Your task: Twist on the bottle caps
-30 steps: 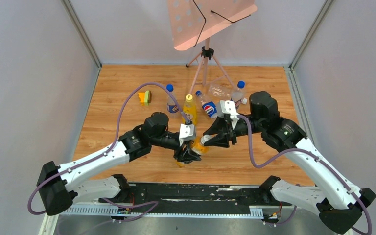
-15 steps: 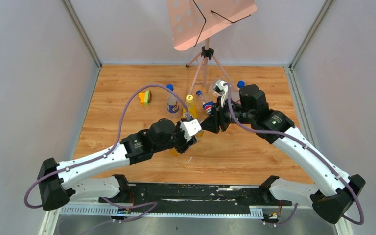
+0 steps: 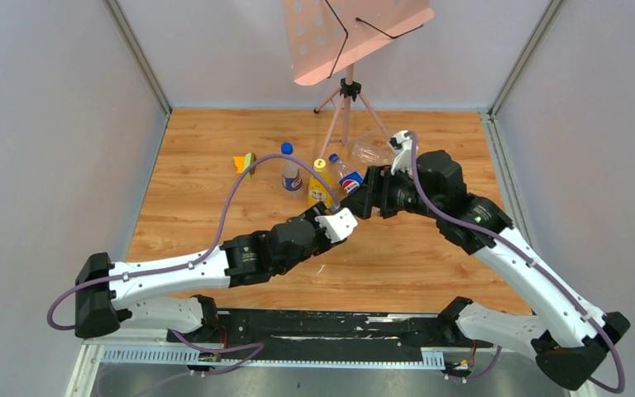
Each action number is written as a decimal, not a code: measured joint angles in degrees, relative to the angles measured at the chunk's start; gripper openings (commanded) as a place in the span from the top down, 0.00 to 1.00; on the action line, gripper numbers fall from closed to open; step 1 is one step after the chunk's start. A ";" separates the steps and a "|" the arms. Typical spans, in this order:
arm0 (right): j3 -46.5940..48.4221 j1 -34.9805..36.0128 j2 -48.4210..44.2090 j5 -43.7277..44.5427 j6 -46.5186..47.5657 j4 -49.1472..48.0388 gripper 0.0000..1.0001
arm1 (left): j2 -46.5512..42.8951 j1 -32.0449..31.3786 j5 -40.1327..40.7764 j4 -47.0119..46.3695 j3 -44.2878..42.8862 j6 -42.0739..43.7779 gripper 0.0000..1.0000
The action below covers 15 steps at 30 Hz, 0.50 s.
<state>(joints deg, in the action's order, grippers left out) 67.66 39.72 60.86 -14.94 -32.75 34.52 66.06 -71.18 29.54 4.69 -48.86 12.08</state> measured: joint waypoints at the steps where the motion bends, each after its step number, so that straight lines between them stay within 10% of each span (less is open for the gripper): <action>1: -0.22 0.00 -1.46 0.37 1.70 -0.04 0.25 | -0.33 0.13 -1.16 0.52 -0.52 -0.28 0.92; 15: -5.07 0.00 -16.04 -10.82 36.26 0.83 0.31 | -3.80 12.09 -36.65 13.62 -5.29 -5.03 0.93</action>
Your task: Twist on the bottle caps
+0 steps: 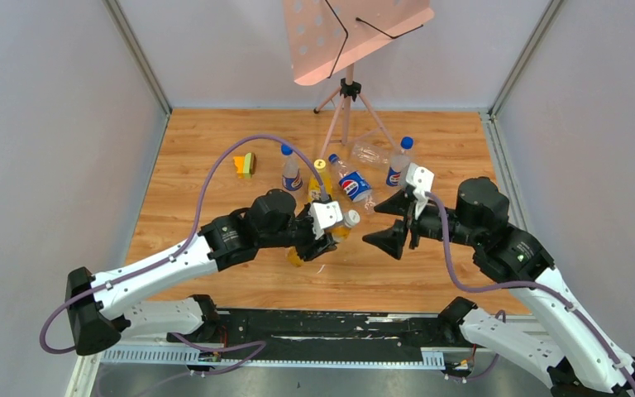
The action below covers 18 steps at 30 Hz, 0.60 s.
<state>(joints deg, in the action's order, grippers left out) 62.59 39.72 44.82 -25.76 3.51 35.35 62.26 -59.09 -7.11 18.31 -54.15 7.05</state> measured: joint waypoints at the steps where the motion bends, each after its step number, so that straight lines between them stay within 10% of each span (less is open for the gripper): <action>1: 0.00 0.00 -0.52 -2.45 2.58 0.44 0.32 | 0.00 0.00 -2.95 1.16 -0.48 0.57 0.93; 18: 0.46 0.00 -1.79 -21.77 21.07 5.60 0.45 | 4.00 0.00 -24.57 13.86 -9.20 8.11 0.93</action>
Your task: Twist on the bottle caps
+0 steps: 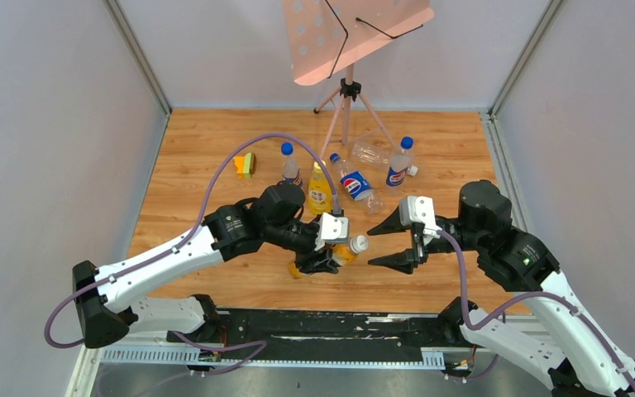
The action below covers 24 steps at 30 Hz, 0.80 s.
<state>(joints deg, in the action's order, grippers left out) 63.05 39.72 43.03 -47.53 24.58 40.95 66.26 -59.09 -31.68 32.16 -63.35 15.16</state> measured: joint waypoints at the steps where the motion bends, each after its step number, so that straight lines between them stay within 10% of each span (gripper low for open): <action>1: 0.15 0.00 0.11 -0.20 0.09 0.04 0.45 | 0.22 0.00 -0.28 0.28 -0.02 0.17 0.93; 16: 1.20 0.00 2.93 -2.23 0.57 0.39 0.60 | 2.38 0.00 -2.75 2.62 -2.86 1.79 0.93; 24: 1.29 0.00 4.24 -2.71 -0.33 0.74 0.93 | 2.71 0.00 -3.65 4.02 -2.89 2.23 0.93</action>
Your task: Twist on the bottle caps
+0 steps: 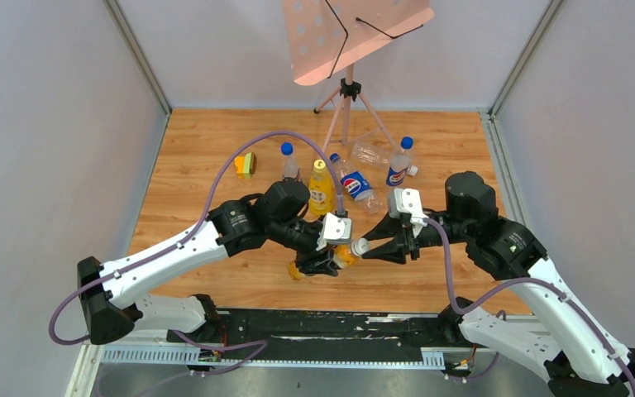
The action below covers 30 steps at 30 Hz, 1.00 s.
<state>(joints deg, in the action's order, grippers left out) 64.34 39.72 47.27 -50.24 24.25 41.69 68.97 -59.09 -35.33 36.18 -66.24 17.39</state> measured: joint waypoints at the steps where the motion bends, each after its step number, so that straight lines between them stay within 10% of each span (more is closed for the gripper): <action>1: 0.09 0.00 0.39 0.02 -0.28 0.11 0.97 | 0.02 0.02 0.07 0.22 -0.07 0.04 0.93; 8: 2.21 -0.07 5.07 6.08 -9.44 0.90 1.00 | -0.28 0.46 9.64 1.81 -0.70 2.03 0.93; 17: 4.85 -0.07 15.32 22.64 -49.20 -1.75 1.00 | -3.30 0.17 36.59 -2.56 4.35 8.74 0.94; 24: 5.92 0.00 15.93 25.68 -59.36 -1.75 0.44 | -4.26 -1.22 43.41 -5.51 5.66 11.52 0.96; 30: 4.46 0.00 9.03 26.08 -44.44 -3.37 0.33 | -2.93 -1.03 36.85 -3.54 3.61 11.47 0.97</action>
<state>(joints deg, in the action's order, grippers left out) 68.79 39.72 56.29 -24.16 -20.18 38.33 66.04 -60.12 1.52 32.64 -62.63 28.86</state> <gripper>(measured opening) 0.663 0.563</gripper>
